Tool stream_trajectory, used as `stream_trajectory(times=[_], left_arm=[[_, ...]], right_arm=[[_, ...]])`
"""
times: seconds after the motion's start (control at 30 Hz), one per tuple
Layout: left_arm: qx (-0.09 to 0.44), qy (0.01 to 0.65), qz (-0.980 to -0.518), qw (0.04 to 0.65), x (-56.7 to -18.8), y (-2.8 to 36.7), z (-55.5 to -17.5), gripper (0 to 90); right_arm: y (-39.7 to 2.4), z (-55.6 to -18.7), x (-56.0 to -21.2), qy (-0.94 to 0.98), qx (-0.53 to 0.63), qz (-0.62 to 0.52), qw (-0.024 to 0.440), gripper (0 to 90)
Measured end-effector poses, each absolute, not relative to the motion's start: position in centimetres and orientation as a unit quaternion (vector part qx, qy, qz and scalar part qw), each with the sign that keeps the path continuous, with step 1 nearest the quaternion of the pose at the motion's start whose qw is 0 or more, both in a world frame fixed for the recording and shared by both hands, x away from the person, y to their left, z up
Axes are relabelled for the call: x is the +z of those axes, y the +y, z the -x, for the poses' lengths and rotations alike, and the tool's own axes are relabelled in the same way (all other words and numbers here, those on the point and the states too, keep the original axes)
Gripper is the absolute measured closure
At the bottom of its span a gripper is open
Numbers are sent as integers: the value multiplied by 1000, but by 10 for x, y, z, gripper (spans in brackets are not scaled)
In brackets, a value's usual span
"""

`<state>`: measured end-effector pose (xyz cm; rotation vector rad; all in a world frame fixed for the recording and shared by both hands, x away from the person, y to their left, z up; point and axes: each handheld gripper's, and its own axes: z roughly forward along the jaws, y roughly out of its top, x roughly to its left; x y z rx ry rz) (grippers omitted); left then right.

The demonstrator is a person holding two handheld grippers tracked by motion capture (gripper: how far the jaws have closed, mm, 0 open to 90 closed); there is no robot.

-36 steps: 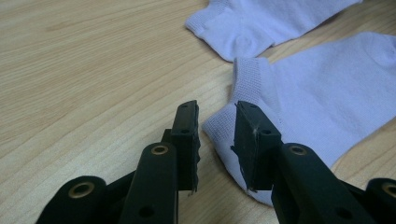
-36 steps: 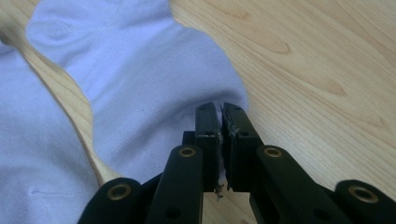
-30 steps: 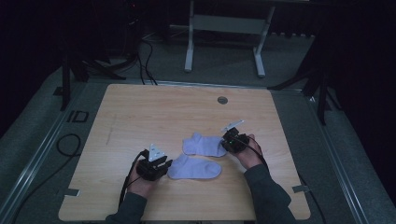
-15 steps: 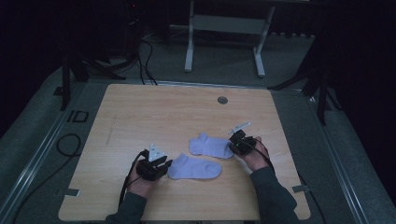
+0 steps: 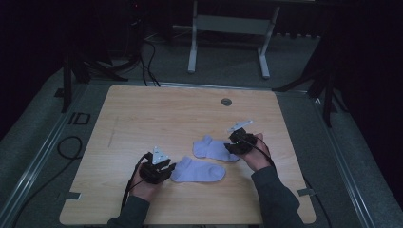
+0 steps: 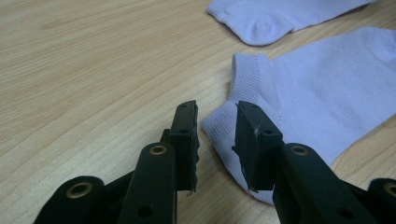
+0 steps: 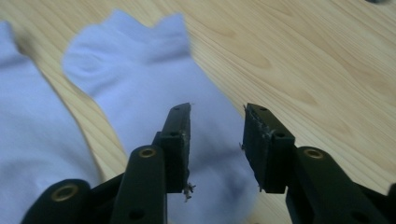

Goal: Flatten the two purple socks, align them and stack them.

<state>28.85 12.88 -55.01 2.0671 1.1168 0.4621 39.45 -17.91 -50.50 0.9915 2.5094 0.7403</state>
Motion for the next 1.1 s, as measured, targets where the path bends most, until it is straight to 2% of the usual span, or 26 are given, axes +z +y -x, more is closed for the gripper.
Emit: stream_trajectory(times=[0.27, 0.57, 0.83, 0.97, 1.1], left_arm=[[180, 435, -804, 363, -550, 130, -289, 686], [179, 434, -804, 364, -550, 129, -289, 684], [179, 434, -804, 364, -550, 129, -289, 681], [180, 435, -804, 363, -551, 129, -289, 677], [181, 434, -805, 363, -550, 129, -288, 677]], right_arm=[[-147, -402, -516, 898, 257, -325, 150, 595], [-128, -410, -528, 904, 250, -321, 130, 518], [-123, -415, -539, 909, 232, -326, 119, 489], [-128, -419, -541, 903, 247, -336, 98, 489], [-128, -418, -541, 902, 249, -339, 100, 514]])
